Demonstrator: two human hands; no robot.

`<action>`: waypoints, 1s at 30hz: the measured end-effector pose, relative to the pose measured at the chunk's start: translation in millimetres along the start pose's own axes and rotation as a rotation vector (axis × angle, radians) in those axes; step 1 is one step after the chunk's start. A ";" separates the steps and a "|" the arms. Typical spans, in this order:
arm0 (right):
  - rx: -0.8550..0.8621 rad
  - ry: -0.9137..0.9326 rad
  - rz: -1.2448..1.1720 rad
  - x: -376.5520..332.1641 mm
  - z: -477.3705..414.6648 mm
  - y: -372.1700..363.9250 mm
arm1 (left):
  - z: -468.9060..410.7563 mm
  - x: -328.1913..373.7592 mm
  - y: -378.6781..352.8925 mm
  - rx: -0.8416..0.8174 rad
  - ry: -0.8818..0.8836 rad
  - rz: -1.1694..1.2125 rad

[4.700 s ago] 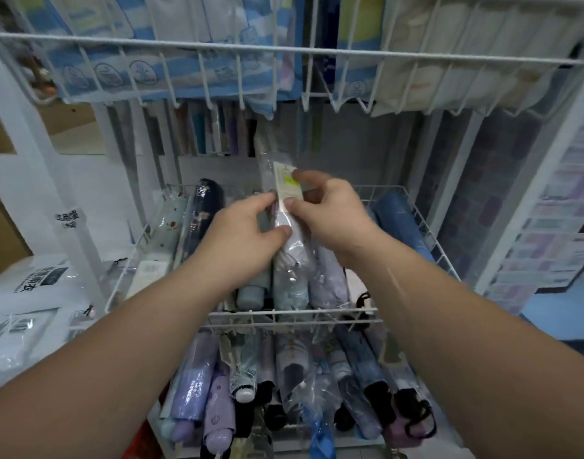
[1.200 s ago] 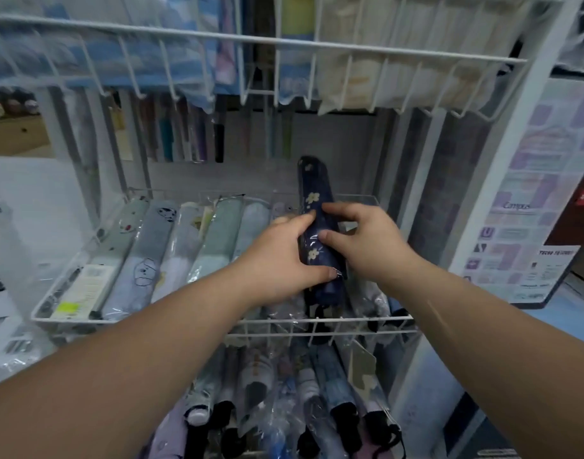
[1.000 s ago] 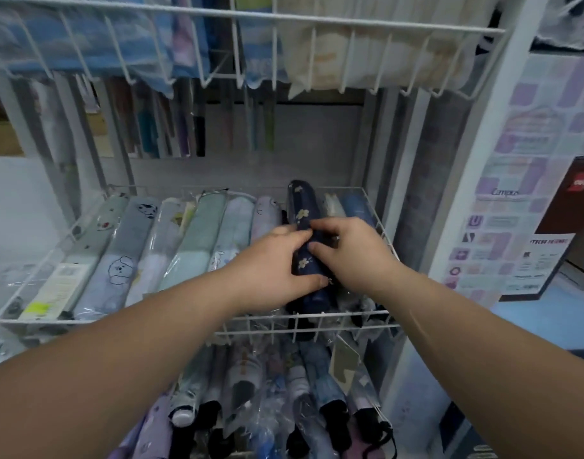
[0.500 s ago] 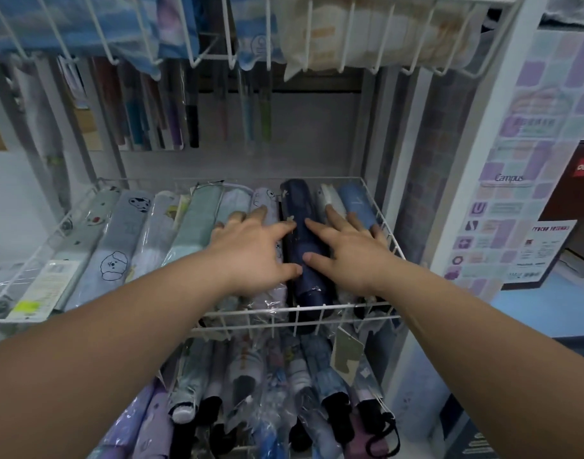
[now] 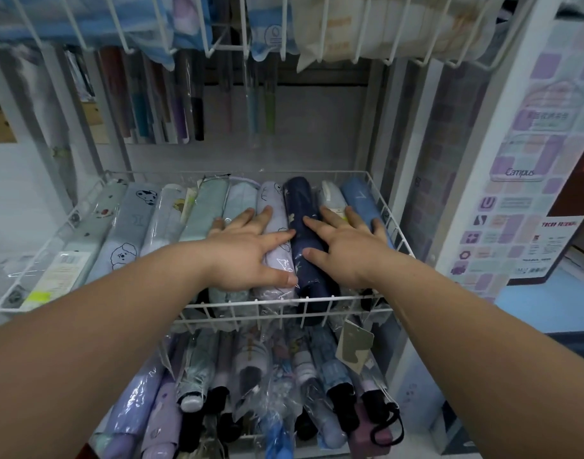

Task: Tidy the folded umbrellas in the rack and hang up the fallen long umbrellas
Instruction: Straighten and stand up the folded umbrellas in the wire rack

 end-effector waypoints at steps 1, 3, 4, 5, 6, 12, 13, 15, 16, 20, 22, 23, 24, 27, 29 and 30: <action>0.004 -0.001 0.000 -0.3 0.4 0.2 | -0.1 0.5 0.9 0.002 0.003 0.010; 0.013 0.001 -0.006 -0.5 1.7 1.5 | 0.8 1.9 3.4 0.012 0.009 0.038; 0.017 0.005 -0.012 -0.4 2.3 2.3 | 2.2 3.1 6.0 0.028 0.013 0.063; 0.022 0.008 -0.021 0.0 3.2 3.5 | 3.5 3.9 9.4 0.057 0.018 0.097; 0.031 0.011 -0.039 0.9 4.4 5.5 | 5.7 4.8 14.9 0.103 0.024 0.138; 0.226 0.087 -0.254 2.5 41.6 33.8 | 45.7 18.2 37.5 0.413 -0.009 0.384; 0.246 0.101 -0.267 4.3 53.5 37.2 | 53.8 24.3 38.3 0.443 -0.027 0.397; 0.267 0.115 -0.258 9.1 78.7 40.0 | 68.4 38.7 37.5 0.477 -0.075 0.397; 0.274 0.119 -0.245 11.1 91.0 40.7 | 74.4 46.0 36.6 0.491 -0.103 0.384; 0.278 0.069 -0.197 21.9 139.0 36.0 | 93.9 63.4 25.2 0.547 -0.178 0.338; 0.273 0.044 -0.166 28.1 160.2 27.6 | 103.2 69.2 16.8 0.580 -0.196 0.364; 0.274 0.035 -0.143 31.3 170.9 22.8 | 107.8 75.4 12.6 0.593 -0.222 0.371; 0.275 0.026 -0.122 35.0 181.2 18.1 | 110.9 84.7 7.3 0.589 -0.260 0.372; 0.245 -0.030 -0.081 50.8 206.4 -0.1 | 109.2 116.2 -15.7 0.518 -0.388 0.368; 0.209 -0.082 -0.058 68.3 220.0 -12.2 | 105.2 138.1 -31.8 0.480 -0.470 0.369; 0.190 -0.093 -0.047 74.2 224.3 -17.6 | 106.0 145.2 -37.8 0.478 -0.495 0.372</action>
Point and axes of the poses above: each hand's wrist, its own z-axis away from the middle knuckle, its own y-axis out of the back of the hand, x = y × z, the point moved 8 cm from there along -z, towards the middle knuckle, and after that the axes turned 3 degrees about x, right-handed, at the moved point
